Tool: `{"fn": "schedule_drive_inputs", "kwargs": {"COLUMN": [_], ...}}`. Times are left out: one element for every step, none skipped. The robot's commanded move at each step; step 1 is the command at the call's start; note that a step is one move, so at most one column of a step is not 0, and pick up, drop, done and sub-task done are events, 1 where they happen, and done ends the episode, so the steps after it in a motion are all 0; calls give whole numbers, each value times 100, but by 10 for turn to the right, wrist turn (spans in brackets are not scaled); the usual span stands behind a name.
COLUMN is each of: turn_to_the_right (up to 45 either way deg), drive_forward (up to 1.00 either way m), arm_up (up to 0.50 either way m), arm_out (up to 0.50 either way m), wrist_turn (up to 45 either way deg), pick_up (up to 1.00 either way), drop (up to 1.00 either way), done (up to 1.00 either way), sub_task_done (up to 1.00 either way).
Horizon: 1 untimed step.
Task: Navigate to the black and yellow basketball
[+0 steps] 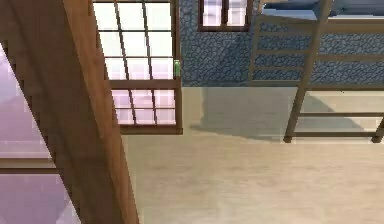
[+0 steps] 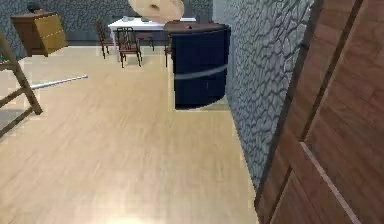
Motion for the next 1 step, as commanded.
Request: {"fn": "schedule_drive_inputs", "kwargs": {"turn_to_the_right": [450], "drive_forward": [0], "arm_up": [0], "arm_out": [0], "wrist_turn": [0], "pick_up": [0], "drop": [0], "done": [0], "sub_task_done": [0]}}
